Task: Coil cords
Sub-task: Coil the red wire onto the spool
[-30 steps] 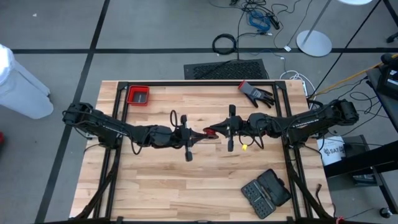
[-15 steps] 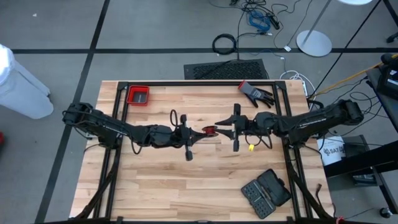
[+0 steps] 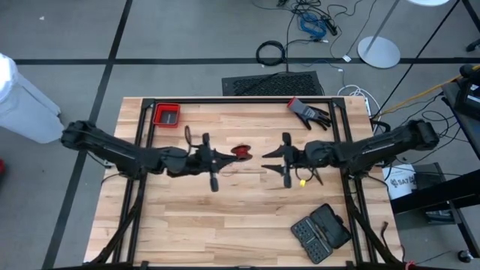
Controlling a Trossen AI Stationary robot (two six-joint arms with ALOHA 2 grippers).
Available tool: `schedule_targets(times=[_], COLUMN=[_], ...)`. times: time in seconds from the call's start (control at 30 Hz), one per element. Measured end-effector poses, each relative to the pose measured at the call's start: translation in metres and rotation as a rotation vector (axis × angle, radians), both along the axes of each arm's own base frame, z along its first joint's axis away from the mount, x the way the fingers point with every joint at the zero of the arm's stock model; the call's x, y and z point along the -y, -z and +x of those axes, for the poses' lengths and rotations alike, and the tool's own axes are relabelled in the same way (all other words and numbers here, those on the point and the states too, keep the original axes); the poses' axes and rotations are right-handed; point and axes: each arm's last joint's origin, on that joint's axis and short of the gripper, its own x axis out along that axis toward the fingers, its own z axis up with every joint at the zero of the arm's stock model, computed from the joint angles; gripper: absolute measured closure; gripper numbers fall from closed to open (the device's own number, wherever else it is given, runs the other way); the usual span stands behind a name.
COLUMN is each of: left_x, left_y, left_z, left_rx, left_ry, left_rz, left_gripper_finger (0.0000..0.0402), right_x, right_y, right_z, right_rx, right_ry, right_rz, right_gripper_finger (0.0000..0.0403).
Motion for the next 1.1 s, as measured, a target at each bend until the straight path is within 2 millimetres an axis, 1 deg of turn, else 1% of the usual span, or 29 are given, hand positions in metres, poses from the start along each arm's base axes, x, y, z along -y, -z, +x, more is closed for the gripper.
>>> schedule_targets(times=[0.13, 0.23, 0.3, 0.4, 0.5, 0.67, 0.77, 0.83, 0.97, 1.1], left_x=[0.006, 0.010, 0.011, 0.014, 0.015, 0.015, 0.015, 0.016, 0.019, 0.019], left_y=[-0.011, -0.017, -0.019, -0.021, -0.022, -0.023, -0.022, -0.022, -0.022, -0.024], left_z=[-0.013, -0.019, -0.021, -0.024, -0.025, -0.025, -0.025, -0.025, -0.025, -0.027], left_rx=[0.022, 0.043, 0.051, 0.060, 0.067, 0.067, 0.065, 0.065, 0.064, 0.067], left_ry=[0.024, 0.043, 0.051, 0.061, 0.066, 0.083, 0.091, 0.094, 0.104, 0.107], left_rz=[0.002, 0.016, 0.015, 0.013, 0.011, 0.019, 0.028, 0.028, 0.035, 0.034], left_gripper_finger=[0.0401, 0.0401, 0.0401, 0.0401, 0.0401, 0.0401, 0.0401, 0.0401, 0.0401, 0.0401], right_x=[-0.004, -0.007, -0.009, -0.012, -0.011, -0.015, -0.018, -0.017, -0.017, -0.017], right_y=[0.025, 0.040, 0.052, 0.071, 0.083, 0.094, 0.095, 0.097, 0.095, 0.101], right_z=[0.017, 0.034, 0.046, 0.062, 0.085, 0.131, 0.157, 0.170, 0.183, 0.183], right_rx=[0.040, 0.100, 0.152, 0.188, 0.174, 0.167, 0.134, 0.079, -0.016, -0.084], right_ry=[-0.046, -0.066, -0.111, -0.145, -0.134, -0.120, -0.098, -0.047, 0.014, 0.008], right_rz=[0.009, -0.015, -0.040, -0.065, -0.075, -0.079, -0.112, -0.148, -0.181, -0.185], right_gripper_finger=[0.0261, 0.0261, 0.0259, 0.0248, 0.0228, 0.0201, 0.0196, 0.0196, 0.0199, 0.0201])
